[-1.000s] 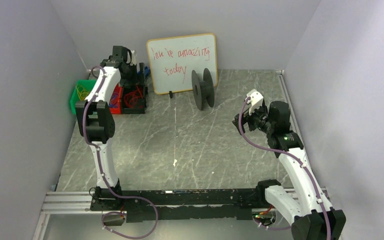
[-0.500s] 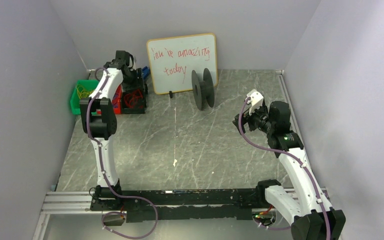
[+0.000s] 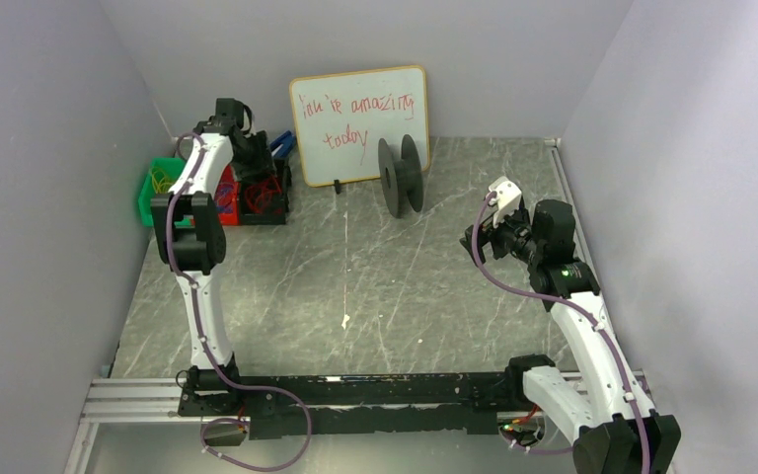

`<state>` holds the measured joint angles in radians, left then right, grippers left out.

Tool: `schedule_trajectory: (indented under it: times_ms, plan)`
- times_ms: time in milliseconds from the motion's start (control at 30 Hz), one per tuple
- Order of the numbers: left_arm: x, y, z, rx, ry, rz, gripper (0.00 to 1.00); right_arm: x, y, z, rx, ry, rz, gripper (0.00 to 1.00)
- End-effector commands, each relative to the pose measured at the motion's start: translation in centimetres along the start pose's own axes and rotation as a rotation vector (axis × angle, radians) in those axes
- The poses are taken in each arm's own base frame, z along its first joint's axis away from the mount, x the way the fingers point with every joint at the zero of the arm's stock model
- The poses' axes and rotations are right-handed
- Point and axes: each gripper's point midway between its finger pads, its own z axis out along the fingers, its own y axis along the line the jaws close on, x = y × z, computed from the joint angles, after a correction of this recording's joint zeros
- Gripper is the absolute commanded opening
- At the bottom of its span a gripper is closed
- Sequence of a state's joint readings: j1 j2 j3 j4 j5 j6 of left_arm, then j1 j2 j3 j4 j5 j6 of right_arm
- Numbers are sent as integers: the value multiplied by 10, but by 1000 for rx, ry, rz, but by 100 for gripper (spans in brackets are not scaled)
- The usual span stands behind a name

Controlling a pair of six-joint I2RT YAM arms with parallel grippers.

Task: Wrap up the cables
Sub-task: Pick up the cable from the storage box.

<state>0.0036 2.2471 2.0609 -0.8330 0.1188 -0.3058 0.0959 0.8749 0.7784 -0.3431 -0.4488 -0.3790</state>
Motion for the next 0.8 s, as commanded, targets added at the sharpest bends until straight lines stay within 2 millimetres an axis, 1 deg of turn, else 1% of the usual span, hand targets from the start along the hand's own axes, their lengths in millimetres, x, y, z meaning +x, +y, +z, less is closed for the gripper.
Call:
schedule_trajectory:
  times_ms: [0,133,267,467,567,700,767]
  plan:
    - [-20,1,-16,33,-54,-45,64,-9,-1,-1,-5,-40,-33,95]
    - [-20,2,-6,30,-45,-42,64,-7,-1,0,-9,-31,-30,95]
    - [-19,-2,2,48,-30,-31,64,-7,-1,-1,-7,-35,-32,95]
    - [-27,-11,0,89,-54,-25,65,-5,-1,1,-12,-25,-32,95]
    - [-25,-16,4,83,-49,-8,65,-5,-1,1,-12,-27,-32,95]
    - [-21,-13,12,62,-36,-1,64,-6,0,0,-15,-32,-34,95]
    - [-19,-9,16,47,-32,1,60,-6,0,0,-15,-30,-36,95]
